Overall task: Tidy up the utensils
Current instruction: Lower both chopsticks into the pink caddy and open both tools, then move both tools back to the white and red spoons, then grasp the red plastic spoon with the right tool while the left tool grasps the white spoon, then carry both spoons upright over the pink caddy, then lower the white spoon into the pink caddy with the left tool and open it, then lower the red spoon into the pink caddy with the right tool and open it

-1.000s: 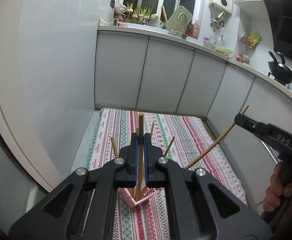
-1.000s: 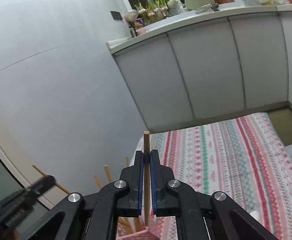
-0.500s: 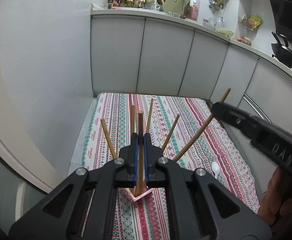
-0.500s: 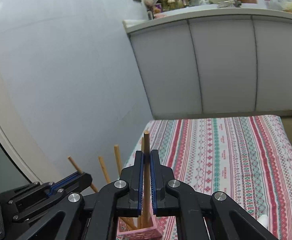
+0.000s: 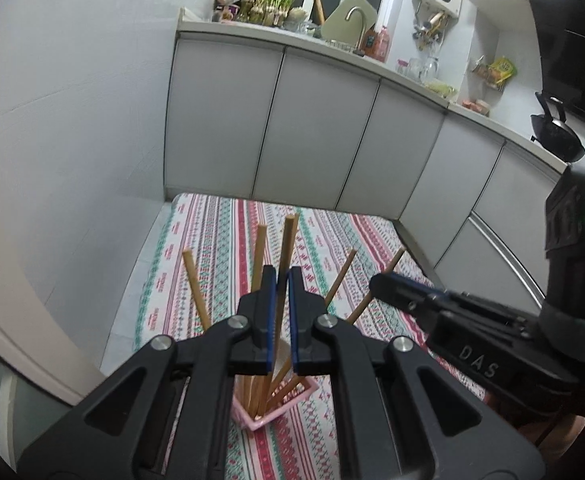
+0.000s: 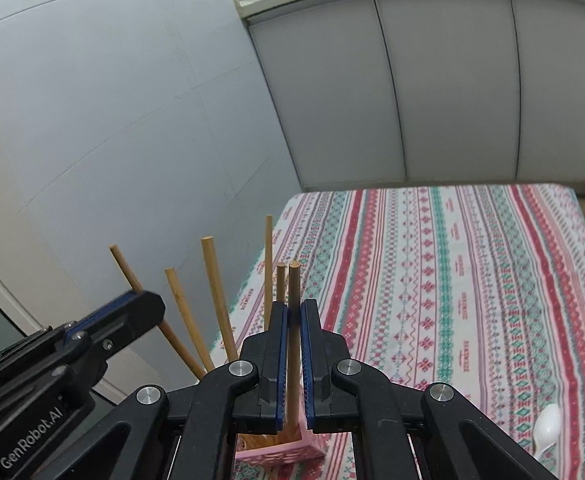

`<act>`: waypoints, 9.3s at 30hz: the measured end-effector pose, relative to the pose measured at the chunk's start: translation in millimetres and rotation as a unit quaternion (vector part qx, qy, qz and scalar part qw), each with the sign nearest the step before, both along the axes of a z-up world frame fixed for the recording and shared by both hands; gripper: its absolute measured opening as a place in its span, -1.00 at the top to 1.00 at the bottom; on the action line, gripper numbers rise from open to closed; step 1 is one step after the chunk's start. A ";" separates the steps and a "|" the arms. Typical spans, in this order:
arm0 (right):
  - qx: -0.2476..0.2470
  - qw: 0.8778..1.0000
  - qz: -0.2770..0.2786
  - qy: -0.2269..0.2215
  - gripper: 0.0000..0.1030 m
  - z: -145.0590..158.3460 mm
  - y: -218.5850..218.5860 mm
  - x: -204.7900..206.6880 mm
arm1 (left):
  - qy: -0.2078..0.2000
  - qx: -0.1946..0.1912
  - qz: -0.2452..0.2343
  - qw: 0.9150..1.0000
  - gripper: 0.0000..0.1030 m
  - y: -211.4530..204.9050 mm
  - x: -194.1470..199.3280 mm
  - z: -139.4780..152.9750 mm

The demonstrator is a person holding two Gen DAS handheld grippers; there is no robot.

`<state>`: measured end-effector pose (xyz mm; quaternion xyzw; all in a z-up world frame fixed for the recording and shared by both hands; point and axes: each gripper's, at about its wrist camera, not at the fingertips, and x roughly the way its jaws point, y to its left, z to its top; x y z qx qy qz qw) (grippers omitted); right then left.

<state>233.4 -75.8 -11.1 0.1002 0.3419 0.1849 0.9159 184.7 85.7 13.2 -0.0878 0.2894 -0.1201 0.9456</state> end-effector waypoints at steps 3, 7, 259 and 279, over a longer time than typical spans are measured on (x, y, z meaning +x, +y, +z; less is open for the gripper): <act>0.008 1.000 0.006 0.010 0.89 -5.3 0.2 4.8 | 0.005 -0.001 -0.007 1.000 0.87 -3.1 5.3 -1.8; 0.013 1.000 0.010 0.016 0.86 -5.6 -0.1 4.2 | 0.011 -0.002 -0.018 1.000 0.87 -6.1 12.2 -0.6; -0.044 0.975 -0.054 -0.213 0.46 -1.7 49.3 -15.2 | 0.203 0.068 0.095 0.972 -0.23 44.2 -0.3 -64.2; -0.077 0.968 -0.082 -0.224 0.45 -36.4 69.3 -18.0 | 0.237 0.031 0.110 0.965 -0.23 70.9 4.7 -70.1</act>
